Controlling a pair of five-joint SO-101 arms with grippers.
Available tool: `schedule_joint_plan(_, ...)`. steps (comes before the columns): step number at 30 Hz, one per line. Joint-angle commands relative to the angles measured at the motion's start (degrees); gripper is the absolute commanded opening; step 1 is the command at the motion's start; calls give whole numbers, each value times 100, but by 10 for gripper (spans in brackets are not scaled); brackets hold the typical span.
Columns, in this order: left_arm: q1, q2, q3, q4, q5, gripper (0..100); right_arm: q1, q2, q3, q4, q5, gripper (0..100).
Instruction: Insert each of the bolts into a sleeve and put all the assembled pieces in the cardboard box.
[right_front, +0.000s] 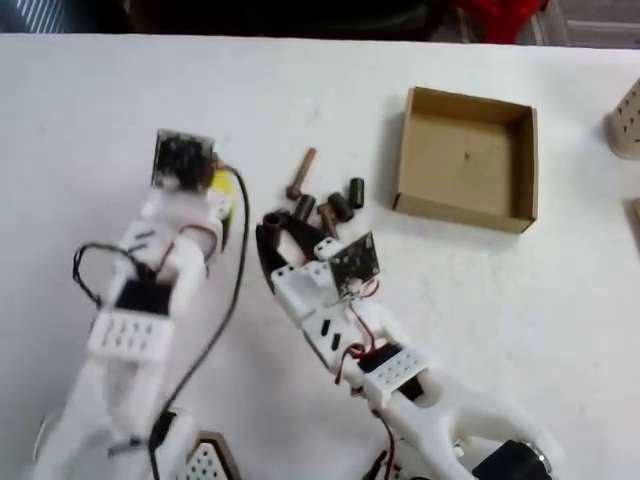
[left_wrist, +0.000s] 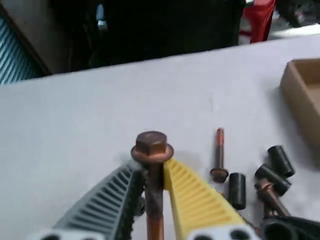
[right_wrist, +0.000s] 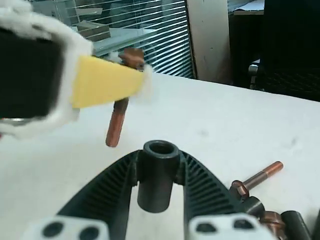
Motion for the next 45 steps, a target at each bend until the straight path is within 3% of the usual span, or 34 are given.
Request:
schedule_joint_plan(1,488,-1226,88,-167,105,20,-22,-13,-9,-163,88,18)
schedule_joint_plan(6,804,-1974,114,105,158,20,-13,-13,79,-163,88,18)
schedule_joint_plan(12,1393,-2044,132,290,1468,20,-22,-22,167,-163,88,18)
schedule_joint_plan(20,1727,-2062,352,167,1380,20,13,-22,167,-189,88,18)
schedule_joint_plan(42,1534,-2035,818,-703,1354,20,66,-22,299,-488,97,18)
schedule_joint_plan(45,1534,-2035,888,-747,879,20,66,-22,299,-488,97,18)
